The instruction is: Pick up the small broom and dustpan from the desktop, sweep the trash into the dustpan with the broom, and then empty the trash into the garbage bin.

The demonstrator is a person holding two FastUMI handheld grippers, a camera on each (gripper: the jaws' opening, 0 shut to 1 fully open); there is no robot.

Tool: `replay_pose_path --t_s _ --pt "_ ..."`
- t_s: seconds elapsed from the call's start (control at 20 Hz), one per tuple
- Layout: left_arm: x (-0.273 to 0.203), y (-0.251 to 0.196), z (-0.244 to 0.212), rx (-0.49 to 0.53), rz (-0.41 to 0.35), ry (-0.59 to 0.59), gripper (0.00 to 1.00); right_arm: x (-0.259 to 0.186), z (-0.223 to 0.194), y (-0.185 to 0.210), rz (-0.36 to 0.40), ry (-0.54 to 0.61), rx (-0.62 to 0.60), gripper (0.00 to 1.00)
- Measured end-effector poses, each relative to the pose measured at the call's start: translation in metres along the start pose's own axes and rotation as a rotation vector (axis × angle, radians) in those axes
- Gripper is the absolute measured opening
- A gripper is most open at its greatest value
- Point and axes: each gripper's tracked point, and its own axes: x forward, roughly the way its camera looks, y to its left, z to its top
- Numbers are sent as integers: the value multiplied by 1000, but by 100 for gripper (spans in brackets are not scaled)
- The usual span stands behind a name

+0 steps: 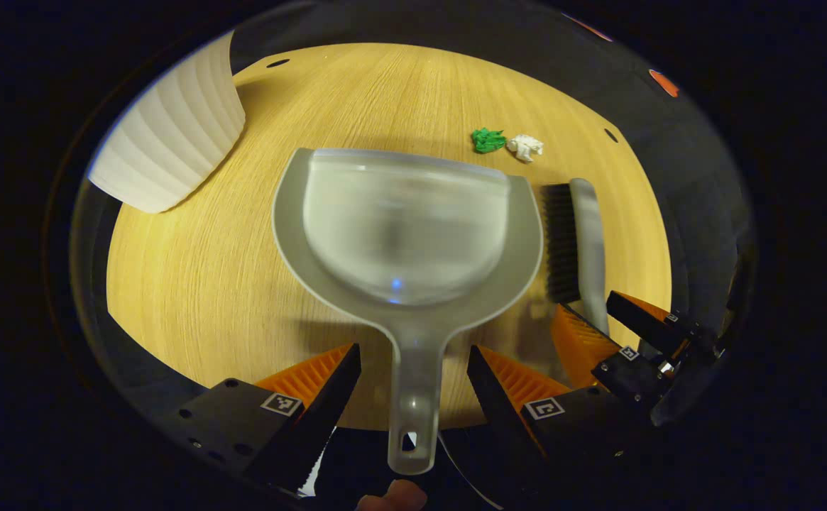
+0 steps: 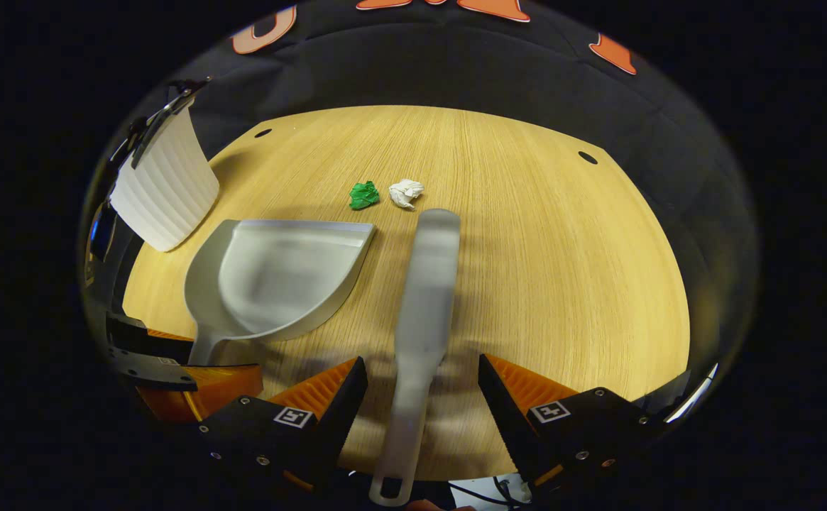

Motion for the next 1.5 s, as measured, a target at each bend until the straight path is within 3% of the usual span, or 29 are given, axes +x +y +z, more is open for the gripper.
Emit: replay_pose_path --t_s 0.2,0.3,0.4,0.45,0.5,0.55,0.6,0.65,0.85,1.05,1.35,1.5 --pt "20 1 22 16 34 16 98 15 1 5 19 59 -17 95" --pt "24 -1 20 -3 36 38 97 18 3 7 25 81 -32 90" --pt "28 -3 20 -20 32 50 91 20 8 8 34 87 -31 77" --pt "30 -2 20 -20 33 61 84 21 9 6 26 93 -36 58" --pt "32 -6 17 -20 19 78 80 26 9 3 13 104 -40 51" --pt "36 -7 14 -26 16 93 59 28 10 3 13 114 -33 37" --pt "32 -7 16 -22 20 87 47 27 11 3 18 119 -28 51" --pt "32 -7 16 -9 17 91 43 28 12 1 21 124 -29 41" --pt "26 -14 13 24 20 92 34 28 20 -3 40 135 -7 33" --pt "26 -10 14 94 18 96 30 28 51 -29 39 113 9 29" --pt "19 3 20 228 22 102 30 61 106 -66 38 83 -150 29" --pt "16 4 22 282 22 122 30 73 139 -66 63 53 -218 29"
